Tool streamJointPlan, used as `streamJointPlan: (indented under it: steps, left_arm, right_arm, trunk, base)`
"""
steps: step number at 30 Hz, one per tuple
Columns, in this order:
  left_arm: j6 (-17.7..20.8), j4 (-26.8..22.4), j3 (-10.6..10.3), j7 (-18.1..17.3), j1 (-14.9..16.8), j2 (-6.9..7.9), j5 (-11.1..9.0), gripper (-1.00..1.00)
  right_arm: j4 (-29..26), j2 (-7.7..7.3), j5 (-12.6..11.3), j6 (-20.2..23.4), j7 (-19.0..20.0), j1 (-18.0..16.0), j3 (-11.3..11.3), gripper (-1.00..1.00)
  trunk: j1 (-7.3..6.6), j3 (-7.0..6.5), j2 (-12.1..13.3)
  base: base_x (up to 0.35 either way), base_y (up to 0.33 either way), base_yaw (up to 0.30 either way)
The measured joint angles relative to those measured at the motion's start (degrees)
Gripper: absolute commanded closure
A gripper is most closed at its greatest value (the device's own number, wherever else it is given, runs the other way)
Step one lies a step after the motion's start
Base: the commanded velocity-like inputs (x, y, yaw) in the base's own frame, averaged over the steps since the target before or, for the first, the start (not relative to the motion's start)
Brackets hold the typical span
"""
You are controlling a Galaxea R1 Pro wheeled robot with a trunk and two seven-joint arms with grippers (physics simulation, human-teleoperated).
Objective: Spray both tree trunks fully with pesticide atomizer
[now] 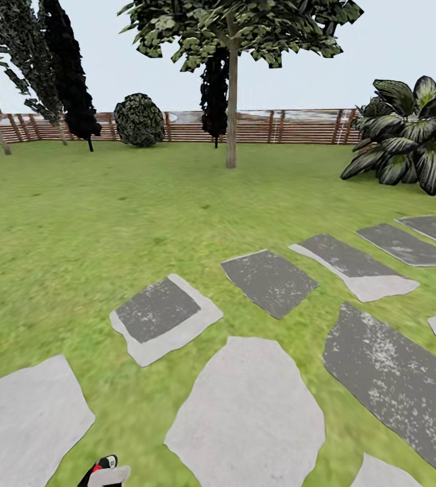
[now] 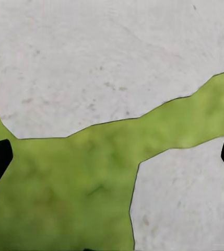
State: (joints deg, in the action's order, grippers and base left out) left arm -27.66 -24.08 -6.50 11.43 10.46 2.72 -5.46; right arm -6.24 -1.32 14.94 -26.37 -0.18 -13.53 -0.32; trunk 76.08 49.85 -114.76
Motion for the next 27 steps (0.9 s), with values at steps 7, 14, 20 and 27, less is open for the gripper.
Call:
streamJointPlan:
  steps: [7, 14, 20, 27]
  left_arm:
    - [0.04, 0.00, 0.01, 0.00, 0.00, 0.00, 0.00, 1.00]
    - [0.07, 0.00, 0.00, 0.00, 0.00, 0.00, 0.00, 1.00]
    - [0.07, 0.00, 0.06, 0.00, 0.00, 0.00, -0.06, 1.00]
    - [0.07, 0.00, 0.00, 0.00, 0.00, -0.08, -0.08, 1.00]
  right_arm:
    - [-0.01, 0.00, 0.00, -0.01, 0.00, 0.00, 0.03, -1.00]
    - [0.00, 0.00, 0.01, -0.01, 0.00, 0.00, 0.01, -1.00]
    - [0.00, 0.00, 0.00, -0.01, 0.00, 0.00, -0.01, -1.00]
    - [-2.73, 0.01, -0.15, -0.44, -0.08, -0.02, -0.10, -1.00]
  trunk:
    - [0.00, 0.00, 0.00]
    - [0.00, 0.00, 0.00]
    - [0.00, 0.00, 0.00]
    - [0.00, 0.00, 0.00]
  base:
    - [0.312, -0.084, 0.000]
    - [0.312, -0.084, 0.000]
    - [0.312, -0.083, 0.000]
    - [0.312, -0.082, 0.000]
